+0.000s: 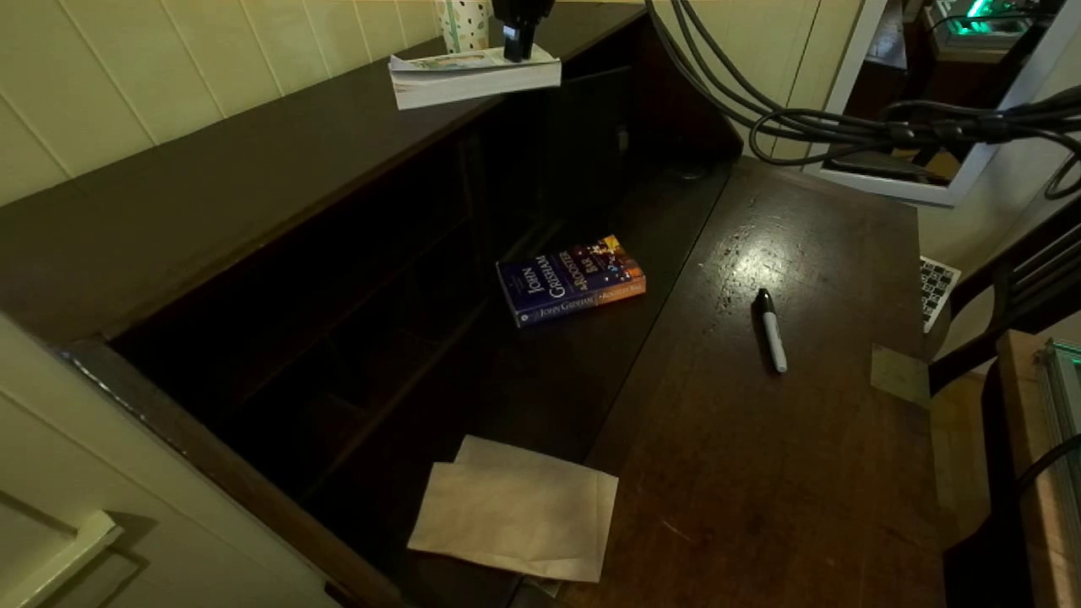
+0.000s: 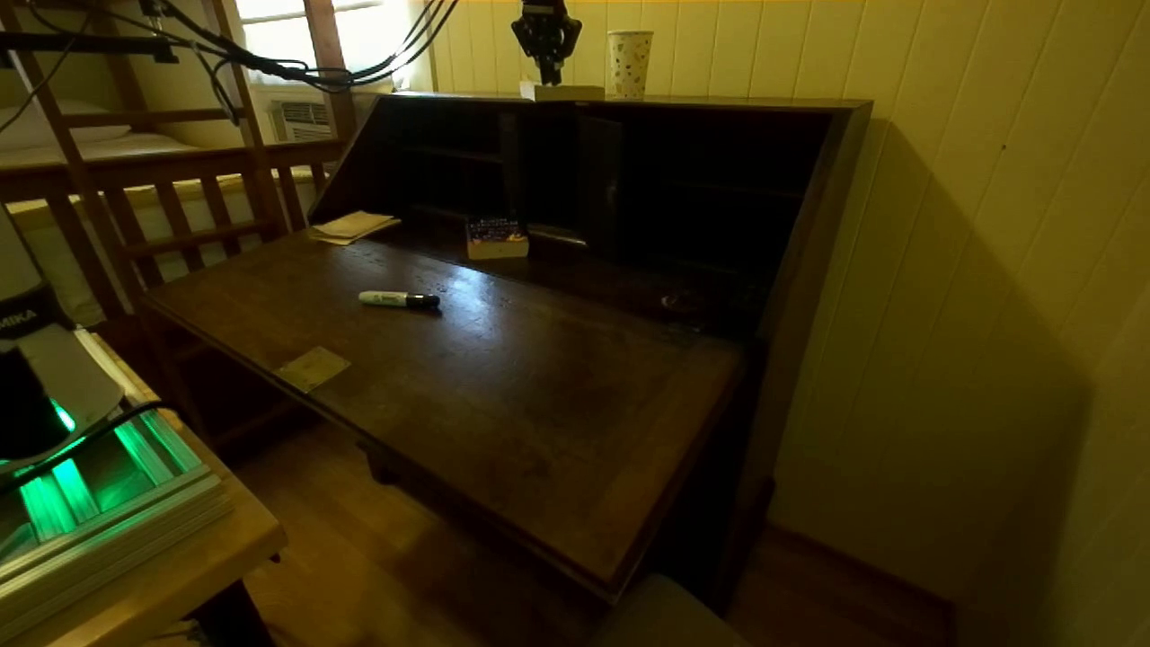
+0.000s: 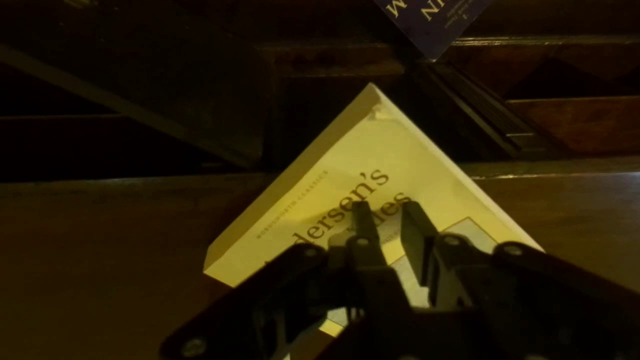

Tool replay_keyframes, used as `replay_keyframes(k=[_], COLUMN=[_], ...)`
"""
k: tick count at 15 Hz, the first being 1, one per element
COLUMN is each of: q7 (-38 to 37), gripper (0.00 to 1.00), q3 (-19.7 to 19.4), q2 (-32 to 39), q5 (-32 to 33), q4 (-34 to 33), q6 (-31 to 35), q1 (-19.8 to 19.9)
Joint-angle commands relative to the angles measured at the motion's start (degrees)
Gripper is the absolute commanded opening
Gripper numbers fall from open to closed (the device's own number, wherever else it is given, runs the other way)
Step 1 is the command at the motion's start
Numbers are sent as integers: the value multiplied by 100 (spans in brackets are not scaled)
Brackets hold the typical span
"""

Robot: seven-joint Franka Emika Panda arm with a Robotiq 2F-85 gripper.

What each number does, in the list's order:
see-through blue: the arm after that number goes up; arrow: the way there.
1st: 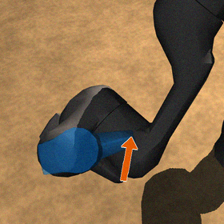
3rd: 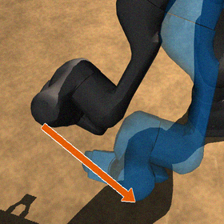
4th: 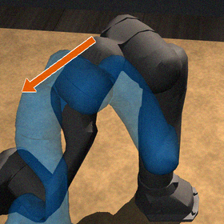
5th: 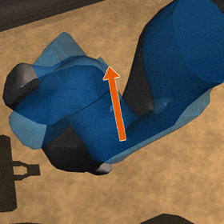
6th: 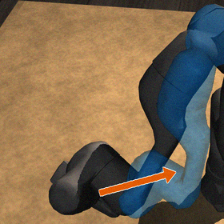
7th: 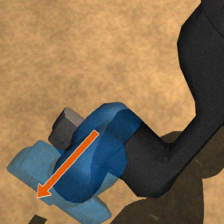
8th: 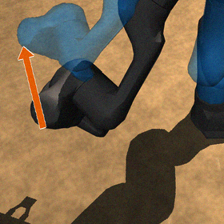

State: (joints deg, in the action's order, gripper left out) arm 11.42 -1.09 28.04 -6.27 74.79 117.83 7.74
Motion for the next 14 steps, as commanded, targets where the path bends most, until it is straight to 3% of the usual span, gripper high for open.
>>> replay_keyframes(k=[1, 7, 14], q7=[-47, -754, -1855], gripper=[54, 96, 100], q3=[18, -44, -126], q2=[-195, -683, -1279], q5=[-47, -236, -1095], q4=[88, 450, 1598], q6=[249, 148, 1081], q1=[29, 31, 149])
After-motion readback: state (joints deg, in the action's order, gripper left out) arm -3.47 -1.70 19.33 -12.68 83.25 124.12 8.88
